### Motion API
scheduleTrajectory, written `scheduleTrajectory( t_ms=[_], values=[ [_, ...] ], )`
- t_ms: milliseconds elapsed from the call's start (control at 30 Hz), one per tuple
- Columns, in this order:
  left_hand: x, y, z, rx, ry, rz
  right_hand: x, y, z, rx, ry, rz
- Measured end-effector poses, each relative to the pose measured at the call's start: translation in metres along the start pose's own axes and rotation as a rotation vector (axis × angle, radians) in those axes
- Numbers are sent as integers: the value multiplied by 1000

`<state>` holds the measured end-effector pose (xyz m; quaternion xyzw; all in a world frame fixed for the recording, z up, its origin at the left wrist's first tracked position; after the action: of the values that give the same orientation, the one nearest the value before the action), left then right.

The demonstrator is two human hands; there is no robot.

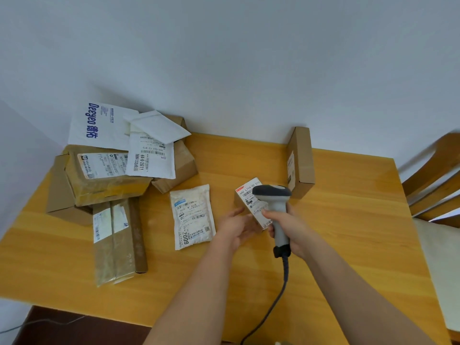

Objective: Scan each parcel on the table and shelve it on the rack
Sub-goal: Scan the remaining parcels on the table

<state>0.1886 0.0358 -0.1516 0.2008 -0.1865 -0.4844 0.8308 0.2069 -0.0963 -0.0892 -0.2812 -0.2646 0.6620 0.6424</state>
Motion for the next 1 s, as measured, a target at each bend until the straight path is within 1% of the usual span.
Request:
scheduleTrajectory(
  t_ms=[133, 200, 267, 333, 433, 600, 733, 800, 867, 933, 1000],
  values=[
    [2, -4, 10, -7, -41, -92, 0, 6, 1, -74, 107, 33],
    [1, -6, 10, -13, -46, -106, -8, 7, -2, -103, 168, 63],
    [-1, -10, 10, -2, -36, -104, -17, 12, -8, -104, 192, 86],
    [-1, -16, 11, -7, -59, -86, -21, 20, -14, -82, 165, 107],
    [4, -30, 11, -11, -96, -36, -19, 33, -16, -64, 70, 130],
    [10, -47, 20, 80, 44, 45, -24, 48, -4, -89, -46, 187],
    [20, -50, 48, 168, 115, 99, -40, 45, 12, -170, -101, 255],
    [13, -54, 62, 189, 165, 111, -44, 41, 24, -230, -129, 278],
    [-3, -61, 77, 182, 201, 175, -41, 35, 37, -298, -134, 302],
    [-22, -67, 95, 179, 210, 284, -31, 27, 50, -347, -143, 285],
    [-41, -74, 113, 198, 173, 367, -16, 23, 64, -359, -203, 225]
  ],
)
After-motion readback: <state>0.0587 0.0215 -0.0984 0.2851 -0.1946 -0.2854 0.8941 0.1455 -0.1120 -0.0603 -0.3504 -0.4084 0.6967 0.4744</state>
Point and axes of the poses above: each hand's wrist, its own z-axis away from the middle knuckle, its own x-axis out of the palm, y = z × x, the point moved 5 cm from there along -z, towards the middle knuckle, and after that the axes turned 6 degrees about y, right-handed, at the moved point
